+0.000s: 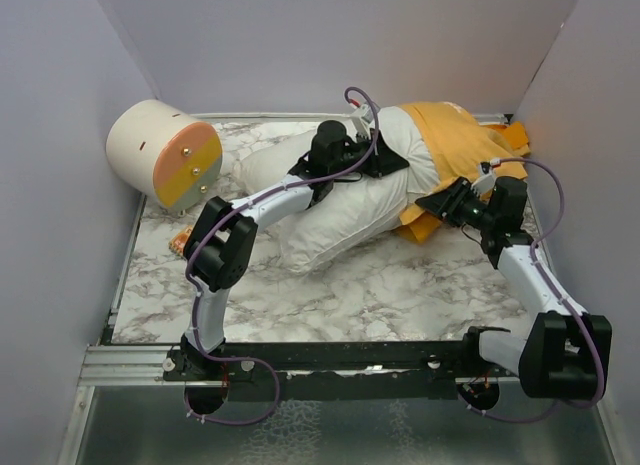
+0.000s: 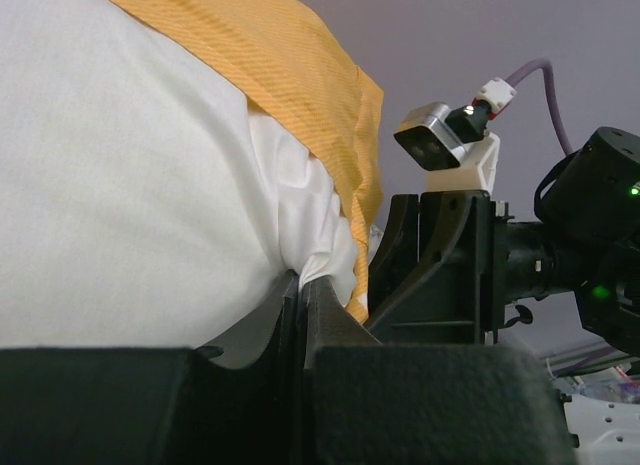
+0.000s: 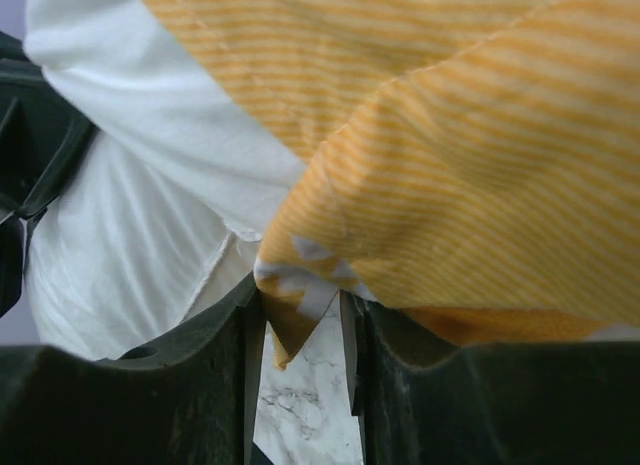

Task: Put the pillow into the pillowcase
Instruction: Stuff the pillow into the pillowcase.

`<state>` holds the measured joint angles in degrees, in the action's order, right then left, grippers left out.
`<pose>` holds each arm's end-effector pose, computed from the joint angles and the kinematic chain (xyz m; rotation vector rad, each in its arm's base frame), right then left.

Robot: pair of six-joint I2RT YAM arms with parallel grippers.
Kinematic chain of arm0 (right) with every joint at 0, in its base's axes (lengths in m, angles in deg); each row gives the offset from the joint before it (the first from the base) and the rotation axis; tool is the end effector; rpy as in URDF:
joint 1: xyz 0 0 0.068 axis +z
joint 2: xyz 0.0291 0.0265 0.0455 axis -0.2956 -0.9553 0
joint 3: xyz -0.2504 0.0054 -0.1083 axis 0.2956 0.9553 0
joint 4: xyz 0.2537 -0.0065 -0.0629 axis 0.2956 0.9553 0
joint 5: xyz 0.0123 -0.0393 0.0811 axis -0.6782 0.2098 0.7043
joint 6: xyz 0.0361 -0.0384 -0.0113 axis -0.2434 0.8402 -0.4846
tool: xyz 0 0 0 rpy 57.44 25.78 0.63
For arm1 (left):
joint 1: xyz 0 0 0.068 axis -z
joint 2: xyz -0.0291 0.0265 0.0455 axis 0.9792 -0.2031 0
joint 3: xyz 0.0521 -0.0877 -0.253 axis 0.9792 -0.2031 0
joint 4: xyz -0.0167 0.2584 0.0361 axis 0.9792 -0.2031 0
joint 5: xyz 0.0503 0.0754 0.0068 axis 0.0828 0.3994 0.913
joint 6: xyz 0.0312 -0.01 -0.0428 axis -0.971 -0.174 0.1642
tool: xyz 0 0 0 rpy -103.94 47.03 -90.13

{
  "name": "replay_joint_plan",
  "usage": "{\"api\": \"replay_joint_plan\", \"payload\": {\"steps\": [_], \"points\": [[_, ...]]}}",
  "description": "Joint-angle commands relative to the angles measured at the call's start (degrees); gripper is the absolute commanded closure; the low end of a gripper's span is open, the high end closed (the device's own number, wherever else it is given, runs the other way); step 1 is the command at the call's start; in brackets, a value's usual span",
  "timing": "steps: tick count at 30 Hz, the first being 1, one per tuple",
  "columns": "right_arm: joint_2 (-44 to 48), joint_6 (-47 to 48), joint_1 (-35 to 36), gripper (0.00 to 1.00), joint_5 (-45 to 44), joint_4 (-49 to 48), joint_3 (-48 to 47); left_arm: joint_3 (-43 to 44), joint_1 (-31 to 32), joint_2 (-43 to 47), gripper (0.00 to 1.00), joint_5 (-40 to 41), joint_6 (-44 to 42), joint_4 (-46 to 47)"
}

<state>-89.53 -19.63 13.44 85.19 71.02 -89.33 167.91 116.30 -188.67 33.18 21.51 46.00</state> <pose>0.2464 0.0058 0.2450 0.4135 2.0555 1.1030 0.3682 -0.3126 0.2997 0.4644 1.7120 -1.4946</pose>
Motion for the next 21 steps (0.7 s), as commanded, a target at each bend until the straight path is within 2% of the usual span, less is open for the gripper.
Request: {"api": "replay_joint_plan", "payload": {"steps": [1, 3, 4, 5, 9, 11, 16, 19, 21], "points": [[-2.0, -0.4, 0.1, 0.73, -1.9, 0.6, -0.8, 2.9, 1.1, 0.3, 1.00, 0.8, 0.2, 2.4], [-2.0, 1.1, 0.1, 0.92, 0.6, -1.1, -1.1, 3.0, 1.1, 0.4, 1.00, 0.9, -0.1, 2.1], [-1.7, 2.5, 0.1, 0.98, 4.2, -2.3, -1.6, 3.3, 1.1, 0.3, 1.00, 0.9, -0.3, 1.8], [-1.2, 4.2, 0.1, 0.99, 8.6, -3.3, -2.6, 3.8, 1.1, 0.2, 1.00, 1.0, -0.7, 1.3], [-0.5, 8.0, 2.2, 0.99, 25.0, -4.3, -12.3, 9.3, 0.8, -1.8, 1.00, 0.5, -1.9, -1.9], [-1.2, 8.5, 3.8, 0.99, 29.7, -4.3, -19.8, 14.3, 0.7, -3.5, 1.00, 0.1, -2.4, -4.4], [-10.5, 3.3, 6.1, 0.99, 36.3, -1.7, -41.1, 26.5, 0.7, -6.6, 1.00, 0.2, -4.1, -11.9], [-18.7, 2.4, 6.1, 0.99, 38.0, 2.7, -53.4, 28.0, 0.9, -5.7, 1.00, -0.1, -3.9, -12.7], [-22.1, -0.6, 6.5, 0.99, 38.3, 0.7, -57.5, 26.9, 1.1, -4.0, 1.00, -0.5, -4.4, -12.7]]}}
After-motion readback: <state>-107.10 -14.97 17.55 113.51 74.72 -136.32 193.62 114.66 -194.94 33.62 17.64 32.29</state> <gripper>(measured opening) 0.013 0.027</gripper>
